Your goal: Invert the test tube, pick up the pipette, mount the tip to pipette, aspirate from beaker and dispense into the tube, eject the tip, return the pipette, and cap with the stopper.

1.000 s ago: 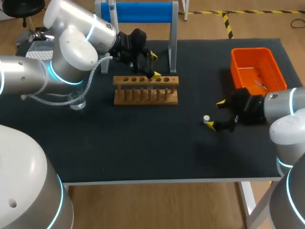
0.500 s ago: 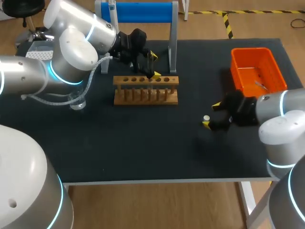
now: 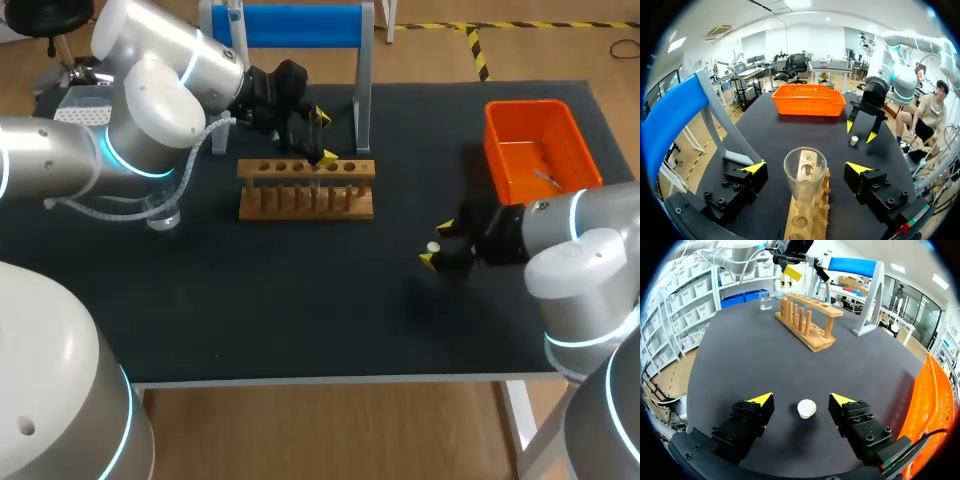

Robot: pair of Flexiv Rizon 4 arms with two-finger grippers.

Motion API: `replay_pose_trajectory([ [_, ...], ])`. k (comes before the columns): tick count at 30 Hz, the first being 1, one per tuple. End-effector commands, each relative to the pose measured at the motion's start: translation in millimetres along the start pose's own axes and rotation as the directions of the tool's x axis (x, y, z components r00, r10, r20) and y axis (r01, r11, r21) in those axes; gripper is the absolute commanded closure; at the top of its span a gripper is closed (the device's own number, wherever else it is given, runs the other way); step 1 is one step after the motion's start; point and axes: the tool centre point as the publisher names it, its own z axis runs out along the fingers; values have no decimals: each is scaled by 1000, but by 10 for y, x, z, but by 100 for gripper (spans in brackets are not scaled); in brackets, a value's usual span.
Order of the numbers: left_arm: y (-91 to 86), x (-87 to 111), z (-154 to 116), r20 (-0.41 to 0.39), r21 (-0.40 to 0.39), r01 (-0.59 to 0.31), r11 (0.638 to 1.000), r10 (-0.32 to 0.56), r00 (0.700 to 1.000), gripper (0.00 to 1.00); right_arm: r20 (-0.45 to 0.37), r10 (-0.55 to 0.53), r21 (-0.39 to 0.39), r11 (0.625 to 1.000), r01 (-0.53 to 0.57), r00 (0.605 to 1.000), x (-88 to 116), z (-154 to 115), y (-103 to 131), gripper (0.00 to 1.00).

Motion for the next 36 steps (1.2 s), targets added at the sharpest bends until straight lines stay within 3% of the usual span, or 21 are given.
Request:
replay_pose_trajectory([
  [1,2,-12,3,-3,-1,-1,1000,1,1000,0,5,5,10,1000,-5,1000,-13,65,12,35],
  [9,2,-12,3,-3,-1,-1,1000,1,1000,0,11,22,16,1000,-22,1000,-48,89,-14,50],
  [36,2,-12,3,-3,-1,-1,1000,1,1000,0,13,44,20,999,-44,999,-66,104,-87,54],
])
